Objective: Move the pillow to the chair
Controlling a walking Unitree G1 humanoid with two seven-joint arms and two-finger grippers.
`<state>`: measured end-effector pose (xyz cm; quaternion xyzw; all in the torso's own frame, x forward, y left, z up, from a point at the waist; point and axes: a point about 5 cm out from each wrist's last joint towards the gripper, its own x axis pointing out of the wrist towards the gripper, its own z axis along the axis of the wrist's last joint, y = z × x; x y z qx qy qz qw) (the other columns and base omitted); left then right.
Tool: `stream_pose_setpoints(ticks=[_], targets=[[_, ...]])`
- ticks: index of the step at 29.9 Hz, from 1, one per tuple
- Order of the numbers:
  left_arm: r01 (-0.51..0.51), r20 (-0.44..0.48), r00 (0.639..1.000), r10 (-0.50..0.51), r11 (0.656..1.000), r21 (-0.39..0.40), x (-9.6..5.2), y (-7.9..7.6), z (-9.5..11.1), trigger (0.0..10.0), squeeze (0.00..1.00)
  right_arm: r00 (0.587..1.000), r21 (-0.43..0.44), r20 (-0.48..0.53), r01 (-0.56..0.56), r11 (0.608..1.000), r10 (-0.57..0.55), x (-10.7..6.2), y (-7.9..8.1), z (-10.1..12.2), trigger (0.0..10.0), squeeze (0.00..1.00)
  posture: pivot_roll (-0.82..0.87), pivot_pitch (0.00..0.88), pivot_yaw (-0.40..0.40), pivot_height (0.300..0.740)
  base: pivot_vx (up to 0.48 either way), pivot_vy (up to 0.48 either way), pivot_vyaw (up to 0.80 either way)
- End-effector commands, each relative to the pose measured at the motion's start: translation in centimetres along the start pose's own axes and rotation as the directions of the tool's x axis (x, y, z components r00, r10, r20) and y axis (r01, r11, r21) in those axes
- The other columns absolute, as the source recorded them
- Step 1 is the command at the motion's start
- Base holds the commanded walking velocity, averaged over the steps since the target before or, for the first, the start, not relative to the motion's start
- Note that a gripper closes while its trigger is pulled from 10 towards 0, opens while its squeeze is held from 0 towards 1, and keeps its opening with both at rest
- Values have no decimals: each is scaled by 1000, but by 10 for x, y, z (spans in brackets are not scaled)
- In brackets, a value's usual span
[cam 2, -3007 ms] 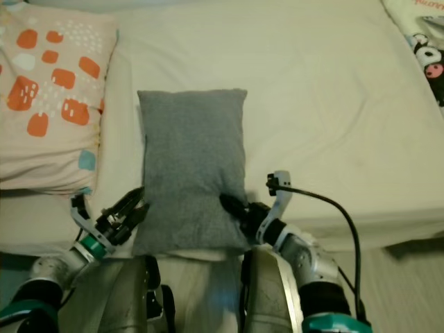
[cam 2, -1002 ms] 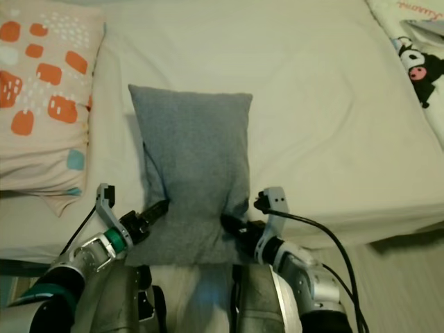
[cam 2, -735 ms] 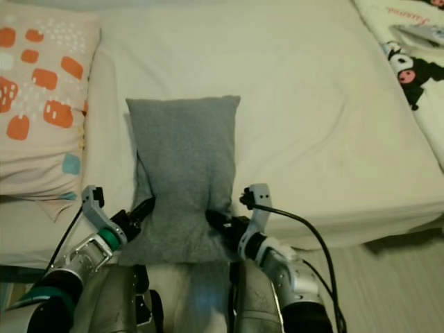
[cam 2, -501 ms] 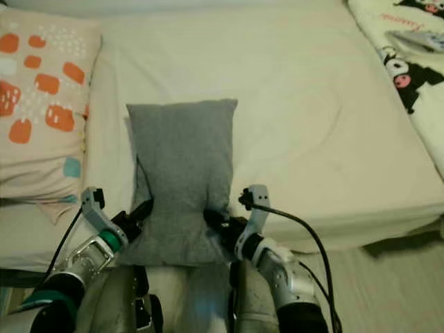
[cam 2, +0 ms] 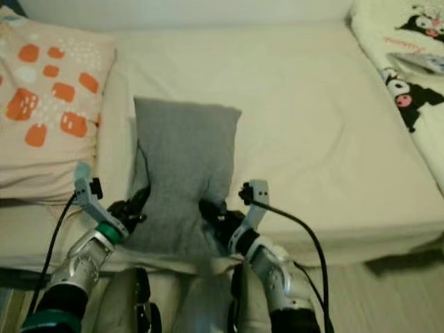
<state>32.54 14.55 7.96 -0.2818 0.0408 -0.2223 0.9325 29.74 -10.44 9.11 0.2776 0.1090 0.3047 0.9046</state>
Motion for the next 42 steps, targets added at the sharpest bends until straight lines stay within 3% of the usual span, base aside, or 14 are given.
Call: stream_pose_setpoints(ticks=[1, 10, 11, 12, 13, 15, 16, 18, 20, 21, 31, 34, 39, 42], targets=[[129, -52, 991, -127, 991, 43, 11, -26, -9, 0, 0, 997, 17, 18, -75, 997, 75, 10, 19, -3, 0, 0, 47, 39, 67, 600, 0, 0, 0], [170, -14, 985, -170, 972, 160, 16, -40, 12, 0, 0, 988, -36, 153, 16, 999, -11, 15, 22, 10, 0, 0, 42, 22, 83, 600, 0, 0, 0], [172, -44, 985, -166, 948, 268, 17, -43, 12, 0, 0, 983, -41, 177, 55, 998, -47, 14, 20, 15, 7020, 0, 41, 21, 82, 600, 0, 0, 0], [172, -44, 985, -166, 948, 268, 17, -43, 12, 0, 0, 983, -41, 177, 55, 998, -47, 14, 20, 15, 7020, 0, 41, 21, 82, 600, 0, 0, 0], [170, -59, 985, -159, 924, 343, 19, -46, 13, 0, 0, 980, -60, 185, 88, 994, -76, 14, 18, 18, 7020, 0, 36, 23, 82, 600, 0, 0, 0], [170, -59, 985, -159, 924, 343, 19, -46, 13, 0, 0, 980, -60, 185, 88, 994, -76, 14, 18, 18, 7020, 0, 36, 23, 82, 600, 0, 0, 0], [134, -34, 991, -130, 916, 379, 20, -49, 15, 10000, 0, 977, -74, 197, 103, 992, -87, 14, 18, 20, 10000, 0, 33, 21, 83, 600, 0, 0, 0], [134, -34, 991, -130, 916, 379, 20, -49, 15, 10000, 0, 977, -74, 197, 103, 992, -87, 14, 18, 20, 10000, 0, 33, 21, 83, 600, 0, 0, 0], [9, 37, 999, -25, 922, 386, 20, -45, 17, 10000, 0, 969, -129, 196, 176, 976, -149, 12, 13, 22, 10000, 0, 18, 16, 77, 605, 0, 0, 0], [9, 37, 999, -25, 922, 386, 20, -45, 17, 10000, 0, 969, -129, 196, 176, 976, -149, 12, 13, 22, 10000, 0, 18, 16, 77, 605, 0, 0, 0], [-173, 93, 985, 147, 870, 462, 24, -38, 26, 10000, 0, 956, -150, 200, 246, 958, -214, 14, 8, 19, 10000, 0, 13, 18, 83, 635, 0, 0, 0], [-190, 105, 982, 160, 874, 448, 24, -36, 29, 10000, 0, 955, -145, 203, 250, 957, -218, 14, 9, 18, 10000, 0, 4, 18, 92, 640, 0, 0, 0], [-232, 166, 968, 187, 916, 327, 23, -26, 42, 10000, 0, 946, -138, 212, 278, 950, -246, 11, 6, 16, 10000, 0, -1, 21, 105, 660, 0, 0, 0], [-219, 147, 973, 180, 920, 326, 22, -27, 41, 10000, 0, 944, -137, 214, 283, 949, -251, 10, 6, 16, 10000, 0, -1, 21, 105, 665, 0, 0, 0]])
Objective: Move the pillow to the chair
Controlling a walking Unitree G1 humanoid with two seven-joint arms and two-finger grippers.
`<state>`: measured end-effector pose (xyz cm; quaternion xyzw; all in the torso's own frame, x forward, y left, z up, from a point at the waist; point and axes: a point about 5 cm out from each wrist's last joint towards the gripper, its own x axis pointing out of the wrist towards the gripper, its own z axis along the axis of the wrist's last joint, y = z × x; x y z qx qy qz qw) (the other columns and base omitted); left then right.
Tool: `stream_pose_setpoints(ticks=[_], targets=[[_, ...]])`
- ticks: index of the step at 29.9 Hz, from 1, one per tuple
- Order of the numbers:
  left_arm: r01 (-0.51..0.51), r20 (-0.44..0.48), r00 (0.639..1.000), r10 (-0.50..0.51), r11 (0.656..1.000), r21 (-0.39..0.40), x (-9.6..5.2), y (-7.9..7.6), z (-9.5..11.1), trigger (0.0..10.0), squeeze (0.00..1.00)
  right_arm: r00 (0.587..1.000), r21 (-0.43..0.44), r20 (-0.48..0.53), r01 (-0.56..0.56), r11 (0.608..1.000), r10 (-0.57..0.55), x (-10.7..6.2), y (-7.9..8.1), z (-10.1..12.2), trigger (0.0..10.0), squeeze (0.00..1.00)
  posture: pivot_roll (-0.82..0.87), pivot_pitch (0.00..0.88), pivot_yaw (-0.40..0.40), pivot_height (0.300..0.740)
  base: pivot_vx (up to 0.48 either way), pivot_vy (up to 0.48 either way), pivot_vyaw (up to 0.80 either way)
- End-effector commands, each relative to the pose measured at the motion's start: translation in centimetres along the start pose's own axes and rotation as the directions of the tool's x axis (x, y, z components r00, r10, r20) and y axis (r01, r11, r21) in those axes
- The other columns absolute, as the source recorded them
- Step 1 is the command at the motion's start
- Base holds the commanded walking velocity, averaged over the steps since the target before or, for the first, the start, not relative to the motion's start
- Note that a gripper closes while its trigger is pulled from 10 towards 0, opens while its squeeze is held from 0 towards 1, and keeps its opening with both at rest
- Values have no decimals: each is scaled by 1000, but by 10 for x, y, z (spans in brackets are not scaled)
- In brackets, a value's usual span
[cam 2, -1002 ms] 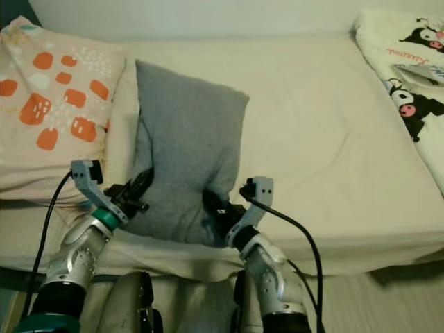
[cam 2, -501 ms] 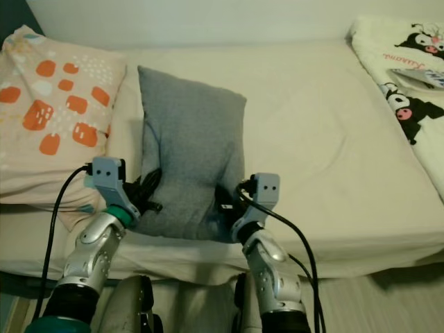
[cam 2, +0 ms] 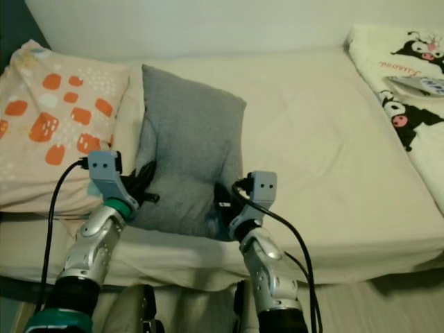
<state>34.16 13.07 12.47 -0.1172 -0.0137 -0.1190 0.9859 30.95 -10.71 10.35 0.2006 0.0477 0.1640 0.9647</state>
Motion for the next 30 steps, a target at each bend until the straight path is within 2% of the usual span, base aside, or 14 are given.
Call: stream_pose_setpoints(ticks=[1, 2, 5, 10, 11, 13, 21, 30], targets=[[-9, 21, 1000, 9, 1000, -9, 0, 5, 6, 10000, 0, 999, 18, 37, 2, 1000, -3, 1, 7, 1, 10000, 0, -1, 21, 105, 665, 0, 0, 0], [0, 7, 1000, 0, 999, -34, -1, 2, 2, 10000, 0, 999, 17, 38, 7, 1000, -8, 1, 7, 1, 10000, 0, -3, 19, 116, 670, 0, 0, 0], [11, 10, 1000, -11, 1000, -9, -5, -4, -2, 10000, 0, 999, 11, 39, 10, 1000, -10, 1, 7, -1, 10000, 0, -6, 14, 119, 680, 0, 0, 0], [2, 21, 1000, -1, 1000, -11, -6, -5, -2, 10000, 0, 999, 7, 43, 9, 1000, -9, 1, 7, -1, 10000, 0, -6, 14, 120, 690, 0, 0, 0], [5, 10, 1000, -4, 998, -57, -6, -7, -5, 10000, 0, 999, 5, 45, 7, 1000, -7, 2, 8, 0, 10000, 0, -8, 13, 121, 695, 0, 0, 0], [24, -6, 1000, -24, 996, -84, -6, -10, -8, 10000, 0, 999, 0, 46, 4, 1000, -4, 3, 9, 0, 10000, 0, -11, 15, 124, 705, 0, 0, 0], [82, -28, 996, -83, 996, -47, -7, -15, -9, 10000, 0, 998, 11, 56, 2, 1000, -2, 2, 8, 0, 10000, 0, -11, 19, 131, 740, 0, 0, 0], [103, -58, 993, -106, 993, -53, -10, -18, -14, 10000, 0, 999, 13, 50, 5, 1000, -6, 0, 6, -3, 10000, 0, -16, 29, 137, 740, 0, 0, 0]])
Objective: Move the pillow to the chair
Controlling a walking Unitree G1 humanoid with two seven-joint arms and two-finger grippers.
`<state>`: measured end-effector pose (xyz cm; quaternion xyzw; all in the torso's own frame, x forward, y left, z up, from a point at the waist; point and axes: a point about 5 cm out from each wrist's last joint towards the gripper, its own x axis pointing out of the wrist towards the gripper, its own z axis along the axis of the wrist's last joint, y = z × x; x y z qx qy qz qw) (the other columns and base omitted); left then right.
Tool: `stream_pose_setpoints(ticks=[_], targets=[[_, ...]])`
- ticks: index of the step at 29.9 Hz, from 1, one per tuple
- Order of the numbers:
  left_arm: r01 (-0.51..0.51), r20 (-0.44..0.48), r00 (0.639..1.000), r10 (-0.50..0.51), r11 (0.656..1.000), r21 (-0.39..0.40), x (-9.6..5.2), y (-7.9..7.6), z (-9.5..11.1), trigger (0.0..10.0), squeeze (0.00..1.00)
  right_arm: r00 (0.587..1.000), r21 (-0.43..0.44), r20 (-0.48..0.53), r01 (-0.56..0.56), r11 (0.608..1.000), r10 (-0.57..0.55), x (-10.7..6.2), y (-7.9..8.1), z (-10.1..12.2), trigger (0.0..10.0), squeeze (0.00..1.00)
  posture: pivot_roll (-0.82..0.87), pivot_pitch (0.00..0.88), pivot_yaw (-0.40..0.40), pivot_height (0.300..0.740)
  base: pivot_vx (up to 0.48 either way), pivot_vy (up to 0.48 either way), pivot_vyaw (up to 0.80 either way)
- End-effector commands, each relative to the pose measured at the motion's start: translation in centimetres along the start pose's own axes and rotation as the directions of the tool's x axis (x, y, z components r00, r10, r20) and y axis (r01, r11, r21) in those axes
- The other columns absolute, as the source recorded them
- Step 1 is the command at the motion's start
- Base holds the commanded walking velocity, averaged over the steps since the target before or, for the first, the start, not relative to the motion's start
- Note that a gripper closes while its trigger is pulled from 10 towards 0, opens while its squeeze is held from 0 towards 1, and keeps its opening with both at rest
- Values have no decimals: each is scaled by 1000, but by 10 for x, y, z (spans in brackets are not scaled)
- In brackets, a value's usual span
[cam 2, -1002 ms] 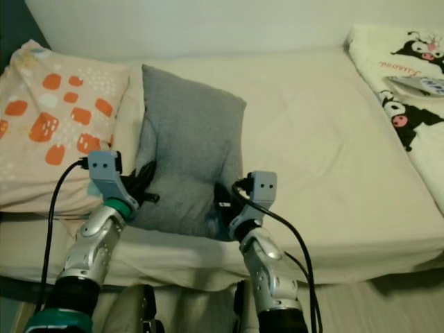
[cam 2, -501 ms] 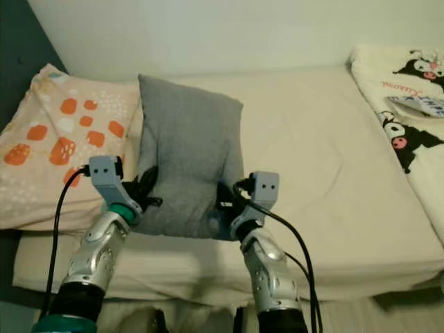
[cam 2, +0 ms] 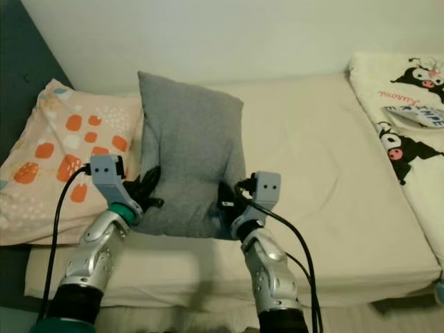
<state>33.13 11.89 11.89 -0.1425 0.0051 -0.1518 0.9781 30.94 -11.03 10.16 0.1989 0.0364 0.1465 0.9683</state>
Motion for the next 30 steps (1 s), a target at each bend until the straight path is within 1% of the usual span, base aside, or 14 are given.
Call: stream_pose_setpoints(ticks=[1, 3, 6, 8, 10, 13, 15, 18, 22, 24, 30], targets=[[41, -30, 999, -41, 999, 6, -3, -5, -7, 10000, 0, 999, 18, 20, -25, 1000, 25, 0, 9, -2, 10000, 0, -15, 30, 134, 740, 0, 0, 0], [38, -30, 999, -38, 999, 12, -3, -5, -7, 10000, 0, 1000, 16, 17, -23, 1000, 23, 0, 8, -3, 10000, 0, -12, 29, 129, 740, 0, 0, 0], [37, -25, 999, -36, 998, 43, -4, -6, -6, 10000, 0, 1000, 16, 15, 5, 1000, -5, 0, 6, -3, 10000, 0, -8, 31, 126, 740, 0, 0, 0], [33, -23, 999, -32, 999, 43, -3, -6, -5, 10000, 0, 1000, 12, 17, 12, 1000, -12, 0, 6, -3, 10000, 0, -8, 31, 124, 740, 0, 0, 0], [3, -6, 1000, -3, 998, 66, -2, -3, -2, 10000, 0, 999, -3, 24, 23, 1000, -23, 2, 5, -1, 10000, 0, -8, 33, 125, 740, 0, 0, 0], [-17, 15, 1000, 16, 997, 78, -2, -2, 1, 10000, 0, 999, -8, 27, 22, 1000, -21, 2, 5, -1, 10000, 0, -8, 33, 127, 740, 0, 0, 0], [-39, 52, 998, 34, 993, 108, -1, -2, 6, 10000, 0, 1000, -12, 19, 21, 1000, -21, 2, 5, -2, 10000, 0, -5, 31, 118, 740, 0, 0, -800], [-46, 68, 997, 39, 993, 111, 0, -2, 8, 10000, 0, 1000, -18, 15, 27, 999, -27, 2, 5, -3, 10000, 0, -5, 31, 112, 740, 0, 0, -800], [-34, 63, 998, 28, 994, 105, 0, -3, 7, 10000, 0, 999, -29, 16, 28, 999, -28, 3, 5, -2, 10000, 0, -5, 31, 112, 740, 0, 0, -800], [-17, 42, 999, 13, 994, 107, -3, -5, 3, 10000, 0, 999, -43, 17, 37, 998, -36, 4, 4, -1, 10000, 0, -9, 25, 111, 740, 0, 0, -800], [-18, 41, 999, 13, 994, 111, -3, -6, 1, 10000, 0, 999, -48, 17, 41, 998, -40, 4, 3, -1, 10000, 0, -8, 19, 109, 740, 0, 0, -800]])
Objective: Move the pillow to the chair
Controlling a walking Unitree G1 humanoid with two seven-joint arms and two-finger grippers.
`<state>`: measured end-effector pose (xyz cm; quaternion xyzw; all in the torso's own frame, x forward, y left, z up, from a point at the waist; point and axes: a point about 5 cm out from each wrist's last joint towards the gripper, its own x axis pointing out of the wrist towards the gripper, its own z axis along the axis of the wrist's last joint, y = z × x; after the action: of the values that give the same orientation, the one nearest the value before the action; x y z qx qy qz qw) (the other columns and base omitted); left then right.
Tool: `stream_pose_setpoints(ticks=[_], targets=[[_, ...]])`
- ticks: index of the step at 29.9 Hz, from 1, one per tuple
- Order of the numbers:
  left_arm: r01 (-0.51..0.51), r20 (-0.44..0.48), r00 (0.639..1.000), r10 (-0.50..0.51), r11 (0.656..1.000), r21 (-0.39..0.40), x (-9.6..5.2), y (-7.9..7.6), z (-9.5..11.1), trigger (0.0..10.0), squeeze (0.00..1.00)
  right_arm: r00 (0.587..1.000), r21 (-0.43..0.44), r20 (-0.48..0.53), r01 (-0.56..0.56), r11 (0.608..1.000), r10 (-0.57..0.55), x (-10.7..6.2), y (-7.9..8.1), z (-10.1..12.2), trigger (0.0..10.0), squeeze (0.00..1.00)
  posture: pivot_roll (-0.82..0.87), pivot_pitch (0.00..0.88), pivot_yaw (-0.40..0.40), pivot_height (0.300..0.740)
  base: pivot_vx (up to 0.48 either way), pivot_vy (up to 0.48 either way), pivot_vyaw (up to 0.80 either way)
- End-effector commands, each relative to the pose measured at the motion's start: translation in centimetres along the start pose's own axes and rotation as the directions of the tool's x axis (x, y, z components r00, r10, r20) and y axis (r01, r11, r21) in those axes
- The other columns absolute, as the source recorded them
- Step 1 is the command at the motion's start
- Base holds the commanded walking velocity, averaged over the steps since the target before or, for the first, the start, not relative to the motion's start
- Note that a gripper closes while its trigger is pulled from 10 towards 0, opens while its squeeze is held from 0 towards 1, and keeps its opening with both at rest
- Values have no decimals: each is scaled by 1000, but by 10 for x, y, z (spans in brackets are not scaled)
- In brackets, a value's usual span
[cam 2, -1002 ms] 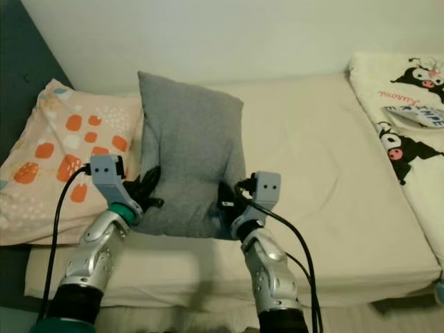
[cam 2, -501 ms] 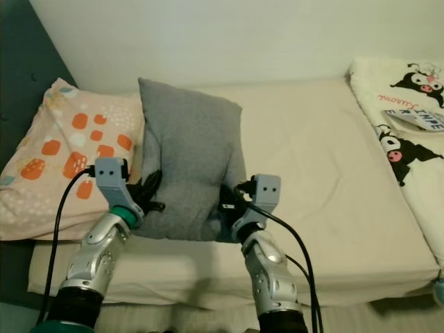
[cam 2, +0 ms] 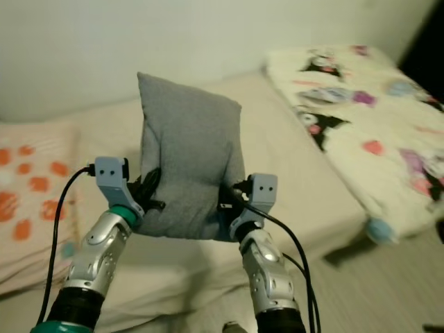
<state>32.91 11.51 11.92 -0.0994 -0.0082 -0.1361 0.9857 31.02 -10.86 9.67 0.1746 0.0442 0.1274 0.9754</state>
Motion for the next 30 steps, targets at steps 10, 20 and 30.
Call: stream_pose_setpoints(ticks=[10, 20, 30], targets=[[16, 28, 999, -17, 999, 35, -1, -1, 3, 10000, 0, 1000, -13, 25, -15, 1000, 16, 1, 3, 4, 10000, 0, -7, 2, 104, 740, 0, 0, -800], [35, 61, 997, -40, 996, 83, 5, -4, 12, 10000, 0, 998, -22, 65, 12, 1000, -11, 0, -8, 13, 10000, 0, -9, 0, 99, 740, 0, 0, -800], [50, 49, 997, -60, 984, 168, 11, -4, 15, 10000, 0, 995, -42, 102, 9, 999, -5, 5, -13, 27, 10000, 0, -13, 4, 82, 740, 0, 0, -800]])
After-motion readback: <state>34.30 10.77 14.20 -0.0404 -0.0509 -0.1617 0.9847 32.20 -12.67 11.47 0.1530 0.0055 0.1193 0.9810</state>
